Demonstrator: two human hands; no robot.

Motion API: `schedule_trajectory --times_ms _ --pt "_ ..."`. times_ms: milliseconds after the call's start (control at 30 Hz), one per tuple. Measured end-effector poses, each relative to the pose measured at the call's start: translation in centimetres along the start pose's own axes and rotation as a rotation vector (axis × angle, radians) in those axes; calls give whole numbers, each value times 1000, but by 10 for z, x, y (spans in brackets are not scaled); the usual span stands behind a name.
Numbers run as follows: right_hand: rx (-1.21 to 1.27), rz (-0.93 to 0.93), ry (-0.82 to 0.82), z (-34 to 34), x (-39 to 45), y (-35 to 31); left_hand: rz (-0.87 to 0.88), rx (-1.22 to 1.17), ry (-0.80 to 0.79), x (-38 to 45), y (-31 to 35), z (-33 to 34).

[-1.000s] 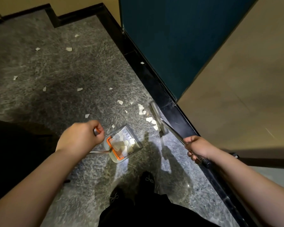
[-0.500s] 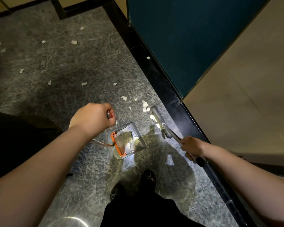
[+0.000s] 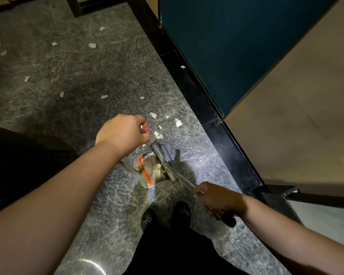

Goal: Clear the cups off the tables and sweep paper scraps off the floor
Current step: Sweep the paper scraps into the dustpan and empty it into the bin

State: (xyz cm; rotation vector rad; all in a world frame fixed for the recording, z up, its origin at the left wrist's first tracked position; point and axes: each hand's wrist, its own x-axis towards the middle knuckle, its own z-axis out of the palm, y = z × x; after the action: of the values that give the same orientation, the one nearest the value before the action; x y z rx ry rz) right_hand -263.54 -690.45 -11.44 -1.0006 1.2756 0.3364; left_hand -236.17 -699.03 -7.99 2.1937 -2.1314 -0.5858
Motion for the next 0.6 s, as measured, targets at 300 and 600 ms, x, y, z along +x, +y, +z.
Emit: schedule_trajectory --times_ms 300,600 --pt "218 81 251 24 -19 -14 -82 -106 34 -43 -34 -7" --pt "404 48 331 -1 -9 -36 -236 -169 117 -58 -77 -30"
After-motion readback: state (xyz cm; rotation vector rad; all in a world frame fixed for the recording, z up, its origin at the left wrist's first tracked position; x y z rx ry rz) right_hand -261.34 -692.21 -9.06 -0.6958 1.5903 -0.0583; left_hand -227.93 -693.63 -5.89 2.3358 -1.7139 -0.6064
